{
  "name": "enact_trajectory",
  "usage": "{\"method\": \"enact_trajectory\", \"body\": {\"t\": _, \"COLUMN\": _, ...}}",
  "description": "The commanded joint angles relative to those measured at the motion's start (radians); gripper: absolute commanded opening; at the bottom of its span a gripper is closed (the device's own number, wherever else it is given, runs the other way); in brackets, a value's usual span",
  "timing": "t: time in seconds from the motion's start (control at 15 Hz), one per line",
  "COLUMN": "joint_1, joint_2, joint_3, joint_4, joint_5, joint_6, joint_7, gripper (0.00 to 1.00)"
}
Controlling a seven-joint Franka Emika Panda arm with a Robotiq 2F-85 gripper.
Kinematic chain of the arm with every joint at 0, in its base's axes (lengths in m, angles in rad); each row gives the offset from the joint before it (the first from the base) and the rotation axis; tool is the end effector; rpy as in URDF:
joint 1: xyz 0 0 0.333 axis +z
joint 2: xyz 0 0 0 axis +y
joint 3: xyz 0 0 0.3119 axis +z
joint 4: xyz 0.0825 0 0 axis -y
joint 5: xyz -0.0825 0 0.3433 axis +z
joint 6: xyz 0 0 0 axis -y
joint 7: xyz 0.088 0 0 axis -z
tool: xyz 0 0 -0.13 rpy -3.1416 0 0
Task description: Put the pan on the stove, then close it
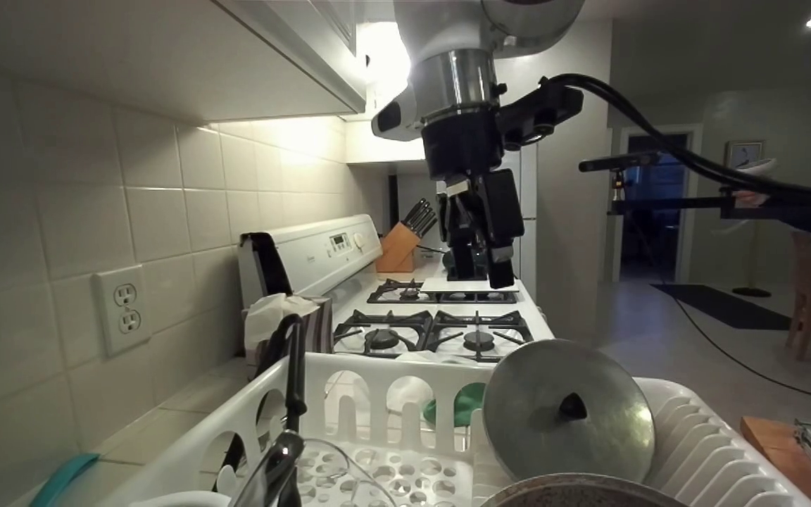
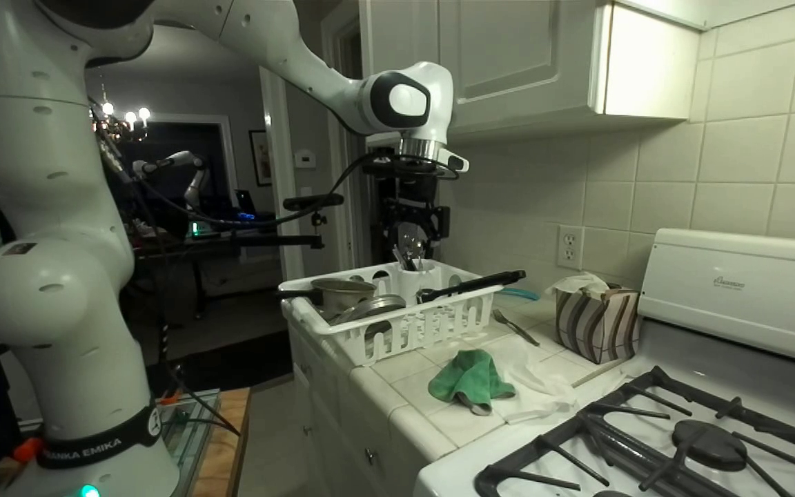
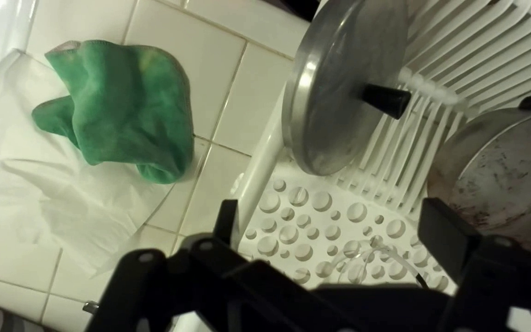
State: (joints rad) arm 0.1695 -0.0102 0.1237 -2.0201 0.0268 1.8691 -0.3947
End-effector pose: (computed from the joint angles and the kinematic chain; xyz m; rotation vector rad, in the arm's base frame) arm 0.4721 0.1454 0.4334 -2.9265 -1.0321 0.2168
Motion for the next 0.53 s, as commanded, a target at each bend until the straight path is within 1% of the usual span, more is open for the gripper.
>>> {"method": "enact_trajectory", "body": {"t": 0.0, "joint_1": 0.015, "joint_2": 0.026, "joint_3": 0.033, "joint_4": 0.004, "joint_5": -0.01, "joint_6": 0.034, "joint_7": 0.071, "gripper": 1.0}}
{"method": "enact_trajectory", "body": {"t": 0.27, "joint_1": 0.073, "joint_2": 0.088, "joint_3": 0.106, "joint_4": -0.041, "joint_5": 0.012, "joint_6": 0.213, "joint_7": 0.238, "gripper": 1.0}}
{"method": "enact_trajectory", "body": {"t": 0.47, "joint_1": 0.106, "joint_2": 0.095, "joint_3": 0.143, "joint_4": -0.132, "joint_5": 0.043, "joint_6": 0.354, "joint_7": 0.34, "gripper": 1.0}}
